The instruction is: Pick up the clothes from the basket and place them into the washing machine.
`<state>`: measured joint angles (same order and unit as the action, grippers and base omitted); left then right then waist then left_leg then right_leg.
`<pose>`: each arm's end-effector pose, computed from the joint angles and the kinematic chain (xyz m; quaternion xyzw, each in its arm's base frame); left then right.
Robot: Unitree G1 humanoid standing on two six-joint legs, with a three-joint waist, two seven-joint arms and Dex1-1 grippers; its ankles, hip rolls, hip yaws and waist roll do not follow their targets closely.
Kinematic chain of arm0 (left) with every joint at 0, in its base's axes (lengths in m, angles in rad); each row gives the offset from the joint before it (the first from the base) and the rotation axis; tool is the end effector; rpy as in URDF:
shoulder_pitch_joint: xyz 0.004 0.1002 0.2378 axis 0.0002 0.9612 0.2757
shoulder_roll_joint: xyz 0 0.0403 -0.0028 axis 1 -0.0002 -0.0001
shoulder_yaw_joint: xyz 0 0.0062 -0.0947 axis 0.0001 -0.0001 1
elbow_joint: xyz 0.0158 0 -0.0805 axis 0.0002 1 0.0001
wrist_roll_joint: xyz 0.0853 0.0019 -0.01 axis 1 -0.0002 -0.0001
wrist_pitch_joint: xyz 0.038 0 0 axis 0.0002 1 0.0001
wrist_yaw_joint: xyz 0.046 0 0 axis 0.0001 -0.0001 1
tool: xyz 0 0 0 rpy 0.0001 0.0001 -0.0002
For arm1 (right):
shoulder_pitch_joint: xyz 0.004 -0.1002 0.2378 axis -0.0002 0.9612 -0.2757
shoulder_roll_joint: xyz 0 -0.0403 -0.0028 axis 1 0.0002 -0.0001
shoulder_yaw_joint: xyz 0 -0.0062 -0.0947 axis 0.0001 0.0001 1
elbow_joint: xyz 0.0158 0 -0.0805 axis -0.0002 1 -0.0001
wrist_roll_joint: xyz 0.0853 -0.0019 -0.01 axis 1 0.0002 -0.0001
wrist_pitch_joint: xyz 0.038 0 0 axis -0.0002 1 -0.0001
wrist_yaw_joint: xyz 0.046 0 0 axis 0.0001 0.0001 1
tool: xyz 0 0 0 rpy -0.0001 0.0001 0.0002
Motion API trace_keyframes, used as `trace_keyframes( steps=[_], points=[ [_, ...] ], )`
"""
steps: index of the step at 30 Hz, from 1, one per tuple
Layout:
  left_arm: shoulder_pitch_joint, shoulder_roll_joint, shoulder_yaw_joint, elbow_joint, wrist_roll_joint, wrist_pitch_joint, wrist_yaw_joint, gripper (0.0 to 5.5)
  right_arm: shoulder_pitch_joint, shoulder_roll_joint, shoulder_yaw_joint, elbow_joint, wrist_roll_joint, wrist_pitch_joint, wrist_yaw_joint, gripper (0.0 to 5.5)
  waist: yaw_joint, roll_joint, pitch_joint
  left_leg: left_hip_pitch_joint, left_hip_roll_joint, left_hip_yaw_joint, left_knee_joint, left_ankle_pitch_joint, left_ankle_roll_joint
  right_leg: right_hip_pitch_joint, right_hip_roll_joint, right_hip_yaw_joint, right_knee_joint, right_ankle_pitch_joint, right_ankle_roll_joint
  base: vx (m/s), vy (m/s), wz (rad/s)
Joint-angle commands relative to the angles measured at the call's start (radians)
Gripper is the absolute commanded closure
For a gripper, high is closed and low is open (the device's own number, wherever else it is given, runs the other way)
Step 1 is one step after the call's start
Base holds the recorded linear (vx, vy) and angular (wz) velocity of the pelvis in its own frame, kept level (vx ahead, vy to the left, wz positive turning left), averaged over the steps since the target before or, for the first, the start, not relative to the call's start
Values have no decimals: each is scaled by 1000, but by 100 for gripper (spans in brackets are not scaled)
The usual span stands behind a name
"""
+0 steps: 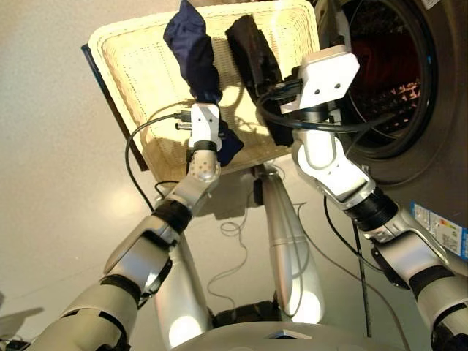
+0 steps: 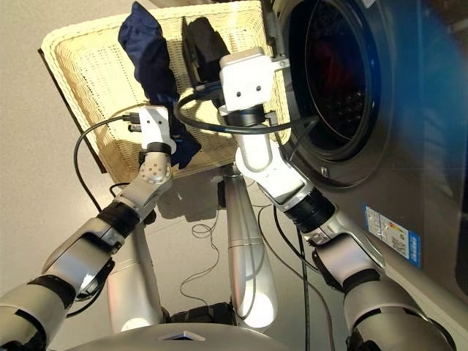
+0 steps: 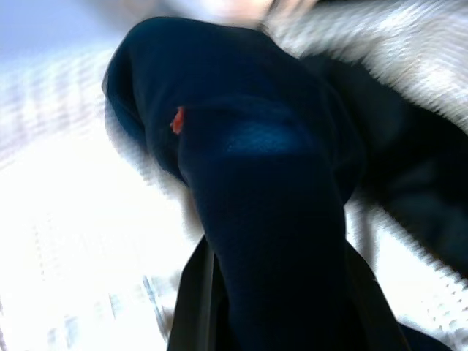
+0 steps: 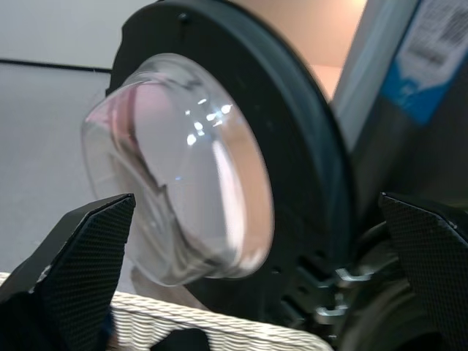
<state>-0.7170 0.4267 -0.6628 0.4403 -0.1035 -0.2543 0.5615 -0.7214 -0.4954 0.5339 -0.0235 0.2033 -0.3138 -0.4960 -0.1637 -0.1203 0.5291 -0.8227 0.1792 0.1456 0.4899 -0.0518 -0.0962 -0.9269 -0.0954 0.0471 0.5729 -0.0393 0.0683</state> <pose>0.2831 0.1129 0.1214 0.2233 -0.2467 -0.0277 0.9426 0.2527 -0.1048 0.1965 -0.0714 -0.4301 0.0964 0.8948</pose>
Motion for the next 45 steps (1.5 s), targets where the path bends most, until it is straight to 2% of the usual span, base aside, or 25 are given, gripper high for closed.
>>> trace_keyframes(
  steps=[1, 2, 3, 4, 8, 13, 19, 26, 30, 34, 45],
  points=[
    [34, 65, -19, -229, 165, -61, -13, 550, 39, -53, -74, -169, 71, -86, 43, 0, 13, 15, -9, 105, -14, 44, -86, 31, -17, 93, -14, -2, -153, 81, 87, 95, 8, 41],
    [41, 83, -27, -259, 182, -61, -19, 550, 48, -61, -74, -176, 90, -87, 54, 0, 15, 16, -9, 132, -21, 42, -105, 34, -16, 119, -19, -6, -170, 85, 88, 86, 2, -7],
    [44, 122, -50, -313, 221, -78, -35, 550, 40, -84, -58, -183, 125, -85, 79, 0, 22, 17, -9, 194, -34, 46, -150, 44, -19, 184, -26, -15, -214, 95, 94, 86, 2, 3],
    [46, 123, -50, -315, 221, -77, -35, 550, 41, -83, -57, -183, 126, -86, 79, 0, 22, 16, -9, 198, -35, 47, -155, 46, -19, 187, -26, -15, -217, 96, 94, 106, 0, 19],
    [73, 240, -46, -471, 263, -93, -66, 550, 49, -138, -10, -213, 282, -72, 173, 0, 44, 20, -9, 344, -60, 45, -239, 65, -19, 330, -38, -30, -282, 110, 103, 101, 0, 63],
    [86, 369, -37, -599, 331, -104, -85, 550, -9, -208, 86, -243, 485, -46, 288, 0, 74, 23, -28, 482, -73, 41, -309, 81, -22, 469, -46, -48, -334, 112, 110, 88, 9, 60],
    [78, 458, -57, -668, 372, -118, -90, 550, -98, -245, 151, -255, 548, -16, 312, 0, 87, 29, -70, 536, -80, 45, -334, 84, -23, 524, -53, -52, -361, 112, 111, 45, 17, 82],
    [74, 478, -59, -721, 369, -123, -80, 550, -162, -221, 197, -208, 609, 3, 313, 0, 102, 41, -121, 575, -82, 42, -355, 84, -19, 570, -60, -56, -392, 115, 111, 0, 0, 0],
    [61, 498, -50, -750, 372, -121, -68, 550, -171, -214, 208, -206, 638, 6, 322, 0, 109, 43, -124, 571, -84, 36, -340, 78, -16, 576, -66, -57, -388, 113, 111, 0, 0, 0],
    [41, 497, -75, -741, 392, -117, -76, 550, -191, -213, 217, -203, 645, 5, 322, 0, 114, 48, -129, 568, -85, 32, -335, 78, -16, 581, -71, -60, -389, 109, 109, 0, 0, 0],
    [-2, 496, -74, -739, 462, -97, -54, 550, -164, -201, 233, -212, 742, 9, 350, 0, 120, 56, -128, 560, -83, 23, -324, 78, -17, 584, -76, -62, -382, 102, 106, 0, 0, 0]
  ],
)
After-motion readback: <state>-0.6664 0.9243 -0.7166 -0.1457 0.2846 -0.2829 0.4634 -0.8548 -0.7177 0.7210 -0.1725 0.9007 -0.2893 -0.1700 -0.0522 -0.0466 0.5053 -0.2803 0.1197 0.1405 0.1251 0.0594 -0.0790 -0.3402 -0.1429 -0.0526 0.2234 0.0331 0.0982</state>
